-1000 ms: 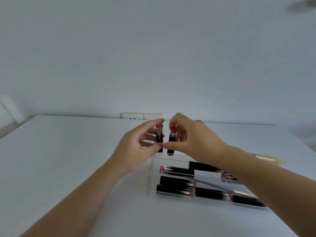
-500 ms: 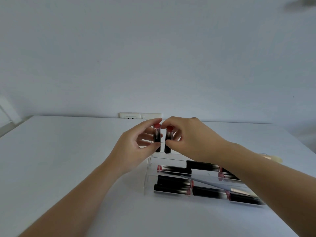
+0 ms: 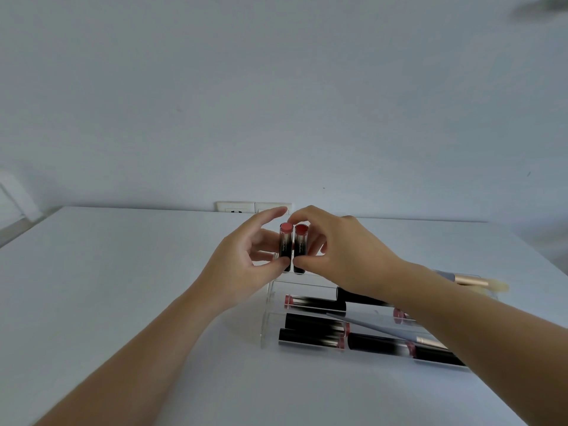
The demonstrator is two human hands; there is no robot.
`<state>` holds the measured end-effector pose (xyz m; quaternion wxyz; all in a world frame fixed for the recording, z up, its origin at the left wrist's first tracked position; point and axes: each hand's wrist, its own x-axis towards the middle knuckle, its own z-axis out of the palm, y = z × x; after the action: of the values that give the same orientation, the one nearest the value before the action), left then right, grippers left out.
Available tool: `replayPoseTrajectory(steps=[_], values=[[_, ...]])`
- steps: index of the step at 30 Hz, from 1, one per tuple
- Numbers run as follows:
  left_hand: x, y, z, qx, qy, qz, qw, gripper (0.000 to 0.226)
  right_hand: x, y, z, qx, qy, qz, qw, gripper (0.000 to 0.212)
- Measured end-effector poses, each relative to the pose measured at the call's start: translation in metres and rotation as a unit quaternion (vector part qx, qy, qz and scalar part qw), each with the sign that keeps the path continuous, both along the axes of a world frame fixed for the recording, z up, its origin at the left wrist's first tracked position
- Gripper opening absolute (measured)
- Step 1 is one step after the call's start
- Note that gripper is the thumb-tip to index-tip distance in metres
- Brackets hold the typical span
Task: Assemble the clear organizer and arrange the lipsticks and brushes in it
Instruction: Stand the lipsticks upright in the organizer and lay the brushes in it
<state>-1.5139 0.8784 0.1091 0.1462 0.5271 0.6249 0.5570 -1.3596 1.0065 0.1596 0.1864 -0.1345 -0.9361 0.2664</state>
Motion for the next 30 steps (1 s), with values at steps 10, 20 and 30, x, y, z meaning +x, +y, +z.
replayPoseTrajectory(steps=[10, 20, 30], values=[[-0.001, 0.001, 0.0, -0.015, -0.022, -0.017, 1.0, 0.069, 0.004, 0.008, 0.003, 0.03, -0.024, 0.001, 0.999, 0.061], [0.004, 0.01, -0.002, -0.003, -0.174, -0.066, 0.982, 0.068, 0.038, 0.056, 0.057, 0.092, -0.233, 0.081, 0.965, 0.02], [0.012, 0.017, -0.007, -0.001, -0.241, -0.096, 0.966, 0.064, 0.033, 0.049, 0.052, 0.207, -0.394, 0.132, 0.886, 0.025]])
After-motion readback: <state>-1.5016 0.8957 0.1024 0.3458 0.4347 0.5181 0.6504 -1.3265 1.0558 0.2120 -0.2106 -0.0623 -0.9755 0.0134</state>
